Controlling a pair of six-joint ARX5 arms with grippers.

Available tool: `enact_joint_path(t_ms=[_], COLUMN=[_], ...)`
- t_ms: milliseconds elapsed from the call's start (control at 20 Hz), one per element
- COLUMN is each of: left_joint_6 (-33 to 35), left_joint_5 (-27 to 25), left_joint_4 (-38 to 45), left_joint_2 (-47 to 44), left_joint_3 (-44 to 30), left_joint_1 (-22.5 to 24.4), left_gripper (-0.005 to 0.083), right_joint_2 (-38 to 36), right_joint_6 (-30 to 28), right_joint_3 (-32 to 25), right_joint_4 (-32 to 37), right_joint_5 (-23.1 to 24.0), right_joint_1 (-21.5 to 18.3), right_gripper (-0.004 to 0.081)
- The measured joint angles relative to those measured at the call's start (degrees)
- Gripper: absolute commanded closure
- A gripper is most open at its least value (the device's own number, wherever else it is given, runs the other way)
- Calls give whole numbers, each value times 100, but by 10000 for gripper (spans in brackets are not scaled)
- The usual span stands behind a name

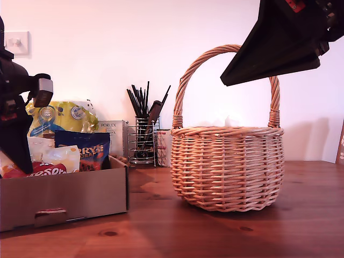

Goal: Move the bags of Easter eggs from the cardboard box on the left into the woven basket on the right side.

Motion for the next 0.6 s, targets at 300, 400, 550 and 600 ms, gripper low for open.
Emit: enact_joint_path(t_ms=[300, 400, 550, 600], left_joint_6=[0, 0, 2, 0], left_joint_5=[175, 186, 337, 345], left_joint_4=[-678, -710, -776, -776], left_joint_2=[0, -11, -146, -234], left_joint_3=[505, 713, 734, 734], left_joint_1=[-184, -317, -437, -470], left_gripper=[799, 799, 799, 799], right_joint_2=[0, 0, 76, 210], right_joint_6=[-4, -9, -61, -144], right_joint_3=[0, 0, 2, 17], right_joint_4=[271, 391, 796, 1010], right_joint_5=[-9, -22, -173, -280], right_joint_1=[0, 0, 0, 0], right_gripper=[782, 782, 782, 782])
